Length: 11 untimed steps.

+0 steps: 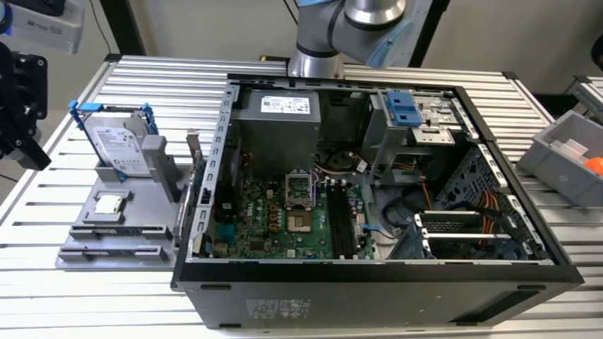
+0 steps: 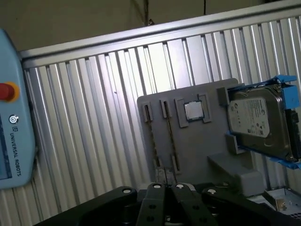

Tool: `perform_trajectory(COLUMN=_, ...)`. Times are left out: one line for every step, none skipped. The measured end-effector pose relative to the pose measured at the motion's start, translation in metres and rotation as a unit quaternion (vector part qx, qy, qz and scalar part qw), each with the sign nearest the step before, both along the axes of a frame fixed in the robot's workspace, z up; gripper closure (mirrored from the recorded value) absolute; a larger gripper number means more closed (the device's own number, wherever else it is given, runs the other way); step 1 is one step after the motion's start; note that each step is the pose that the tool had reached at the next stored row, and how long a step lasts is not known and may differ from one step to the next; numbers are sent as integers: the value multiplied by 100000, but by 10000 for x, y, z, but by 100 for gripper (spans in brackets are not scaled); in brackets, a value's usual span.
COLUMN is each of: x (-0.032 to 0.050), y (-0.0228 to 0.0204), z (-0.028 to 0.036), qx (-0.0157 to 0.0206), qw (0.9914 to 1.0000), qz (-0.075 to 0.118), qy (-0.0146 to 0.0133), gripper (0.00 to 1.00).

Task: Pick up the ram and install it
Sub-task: 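Pick up the ram and move it above insertion slot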

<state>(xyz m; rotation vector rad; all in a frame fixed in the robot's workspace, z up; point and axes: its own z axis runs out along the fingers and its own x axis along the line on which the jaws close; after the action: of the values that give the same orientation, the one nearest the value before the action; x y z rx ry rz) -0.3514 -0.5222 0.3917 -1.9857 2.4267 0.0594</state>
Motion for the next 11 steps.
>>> perform_trajectory(x=1, y=0, z=1, qx=-5, qw=99999, qz=467, qy=6, gripper=100)
perform_trajectory(x=1, y=0, z=1, qx=-9, qw=99995, qz=1016, qy=10, gripper=100)
perform_trajectory(x=1, y=0, z=1, qx=-6, qw=99985, qz=1718, qy=8, gripper=100)
perform_trajectory(x=2, y=0, z=1, qx=-4, qw=99970, qz=2464, qy=6, gripper=100)
perform_trajectory(x=2, y=0, z=1, qx=1, qw=99946, qz=3275, qy=6, gripper=100)
perform_trajectory(x=2, y=0, z=1, qx=24, qw=99918, qz=4050, qy=4, gripper=100)
perform_trajectory(x=2, y=0, z=1, qx=58, qw=99887, qz=4755, qy=6, gripper=100)
perform_trajectory(x=2, y=0, z=1, qx=114, qw=99855, qz=5386, qy=3, gripper=100)
perform_trajectory(x=2, y=0, z=2, qx=200, qw=99818, qz=6023, qy=2, gripper=100)
perform_trajectory(x=2, y=0, z=2, qx=309, qw=99776, qz=6683, qy=-11, gripper=100)
perform_trajectory(x=2, y=0, z=1, qx=438, qw=99735, qz=7267, qy=-31, gripper=100)
